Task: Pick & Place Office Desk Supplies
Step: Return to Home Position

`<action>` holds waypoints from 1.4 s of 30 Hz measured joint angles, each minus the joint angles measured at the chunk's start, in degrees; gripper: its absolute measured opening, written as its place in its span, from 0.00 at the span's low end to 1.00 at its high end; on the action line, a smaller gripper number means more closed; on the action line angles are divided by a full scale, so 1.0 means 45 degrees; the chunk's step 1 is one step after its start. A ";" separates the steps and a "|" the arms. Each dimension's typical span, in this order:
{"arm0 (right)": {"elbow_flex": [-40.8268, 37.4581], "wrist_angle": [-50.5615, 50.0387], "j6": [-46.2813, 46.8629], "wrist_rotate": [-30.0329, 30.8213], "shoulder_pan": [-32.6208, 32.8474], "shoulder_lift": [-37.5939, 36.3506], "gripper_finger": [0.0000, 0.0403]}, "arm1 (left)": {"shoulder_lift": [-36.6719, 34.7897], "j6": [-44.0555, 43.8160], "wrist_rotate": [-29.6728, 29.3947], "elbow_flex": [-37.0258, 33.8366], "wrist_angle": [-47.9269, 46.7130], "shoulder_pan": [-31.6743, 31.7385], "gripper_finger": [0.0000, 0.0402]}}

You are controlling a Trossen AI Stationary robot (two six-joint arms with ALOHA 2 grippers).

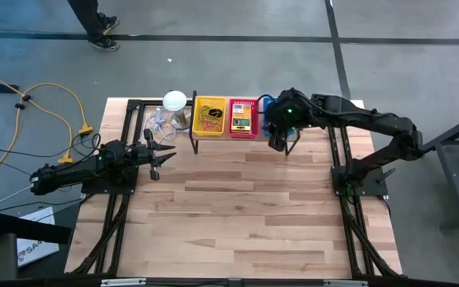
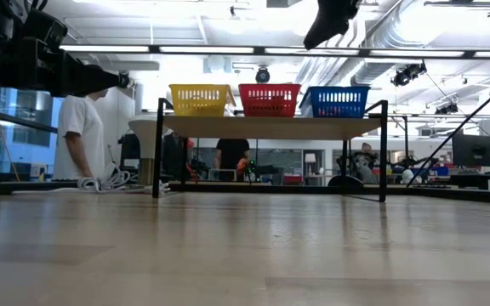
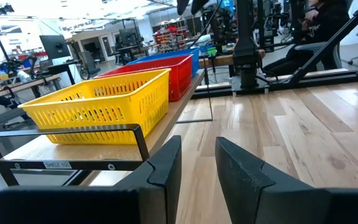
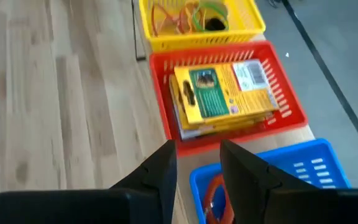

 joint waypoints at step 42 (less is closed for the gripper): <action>-0.9127 0.7276 0.1697 0.0030 0.0840 -0.7239 0.28 | -0.0002 0.0000 0.0001 0.0003 -0.0005 0.0000 0.23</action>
